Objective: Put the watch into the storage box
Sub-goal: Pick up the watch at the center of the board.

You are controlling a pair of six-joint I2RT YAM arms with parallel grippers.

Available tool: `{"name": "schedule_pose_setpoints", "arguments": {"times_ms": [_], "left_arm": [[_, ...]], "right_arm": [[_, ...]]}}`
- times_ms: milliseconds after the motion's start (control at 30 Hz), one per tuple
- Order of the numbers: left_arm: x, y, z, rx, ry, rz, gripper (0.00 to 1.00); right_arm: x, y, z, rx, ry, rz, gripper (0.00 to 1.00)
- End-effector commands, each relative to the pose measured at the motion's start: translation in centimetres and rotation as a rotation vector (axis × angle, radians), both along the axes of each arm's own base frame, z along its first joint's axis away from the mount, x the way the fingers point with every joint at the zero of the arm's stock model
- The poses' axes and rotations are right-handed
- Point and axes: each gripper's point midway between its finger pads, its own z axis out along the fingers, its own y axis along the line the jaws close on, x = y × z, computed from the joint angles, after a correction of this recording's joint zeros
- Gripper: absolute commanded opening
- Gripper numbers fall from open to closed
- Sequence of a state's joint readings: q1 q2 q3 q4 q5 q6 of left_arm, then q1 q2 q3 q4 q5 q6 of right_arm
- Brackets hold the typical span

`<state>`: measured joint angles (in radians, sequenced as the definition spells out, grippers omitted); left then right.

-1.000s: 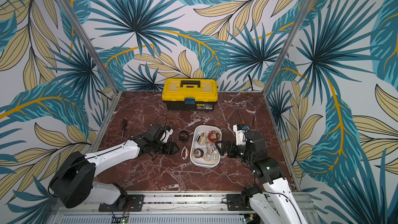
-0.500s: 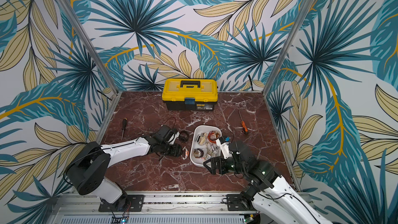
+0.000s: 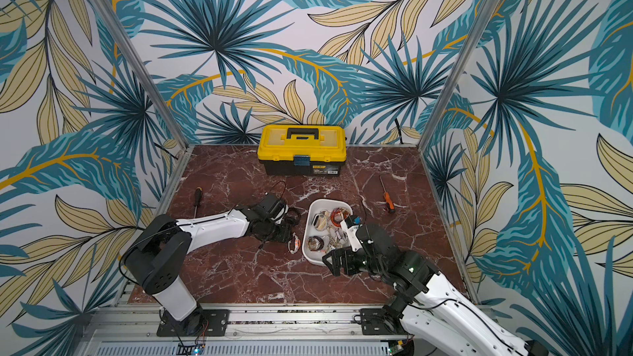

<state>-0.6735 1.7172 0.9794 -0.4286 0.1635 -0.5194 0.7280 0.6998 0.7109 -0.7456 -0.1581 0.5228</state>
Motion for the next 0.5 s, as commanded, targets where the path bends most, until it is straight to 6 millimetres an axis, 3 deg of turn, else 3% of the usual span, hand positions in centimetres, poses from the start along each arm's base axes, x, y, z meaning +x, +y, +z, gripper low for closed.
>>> {"name": "schedule_pose_setpoints", "arguments": {"times_ms": [0,167,367,467], "left_arm": [[0.6,-0.9,0.6,0.009,-0.016,-0.028,0.59],[0.6,-1.0,-0.1,0.036,-0.002,-0.035,0.51],[0.7,-1.6,-0.3,0.053,0.012,-0.064,0.24],[0.5,-1.8,-0.5,0.061,0.024,-0.079,0.14]], "right_arm": [[0.4,0.1,-0.1,-0.012,-0.016,-0.002,1.0],[0.4,0.4,0.0,-0.021,-0.028,0.015,1.0],[0.5,0.8,0.1,-0.023,-0.036,0.027,1.0],[0.6,0.7,0.2,-0.023,-0.044,0.021,1.0]]}}
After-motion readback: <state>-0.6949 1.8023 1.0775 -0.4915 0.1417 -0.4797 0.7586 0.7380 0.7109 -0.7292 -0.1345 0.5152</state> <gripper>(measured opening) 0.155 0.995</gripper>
